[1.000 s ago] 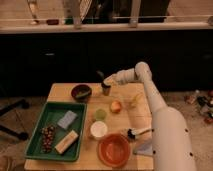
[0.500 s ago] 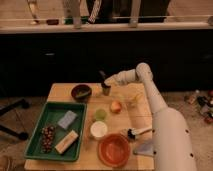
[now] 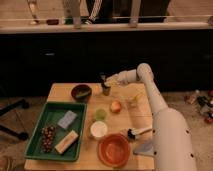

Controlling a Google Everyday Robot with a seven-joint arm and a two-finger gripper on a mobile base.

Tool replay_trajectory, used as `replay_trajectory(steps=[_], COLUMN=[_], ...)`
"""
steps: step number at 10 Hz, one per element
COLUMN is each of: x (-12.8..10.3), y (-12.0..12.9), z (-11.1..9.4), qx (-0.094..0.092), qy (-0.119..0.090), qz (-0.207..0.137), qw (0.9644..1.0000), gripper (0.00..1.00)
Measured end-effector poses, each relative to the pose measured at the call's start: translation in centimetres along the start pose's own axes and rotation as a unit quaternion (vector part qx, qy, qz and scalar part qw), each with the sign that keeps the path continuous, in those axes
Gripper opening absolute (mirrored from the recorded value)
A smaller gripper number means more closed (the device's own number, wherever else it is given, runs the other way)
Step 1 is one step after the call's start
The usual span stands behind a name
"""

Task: Place fork in metal cup

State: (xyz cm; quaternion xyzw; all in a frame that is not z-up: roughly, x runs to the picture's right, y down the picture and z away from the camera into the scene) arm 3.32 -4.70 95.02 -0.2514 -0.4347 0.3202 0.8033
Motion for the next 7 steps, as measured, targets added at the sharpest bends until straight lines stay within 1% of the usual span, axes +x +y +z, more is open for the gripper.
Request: replay_trajectory(steps=[4,7], x=[0.0,0.09], y=[-0.17,-0.35], z=[-0.35,-1.0], qx=[0.003,0.011], qy=[-0.006,-0.009], qz=[-0.002,-0.005], qw=[1.0,0.9999], gripper=[0.8,0.8])
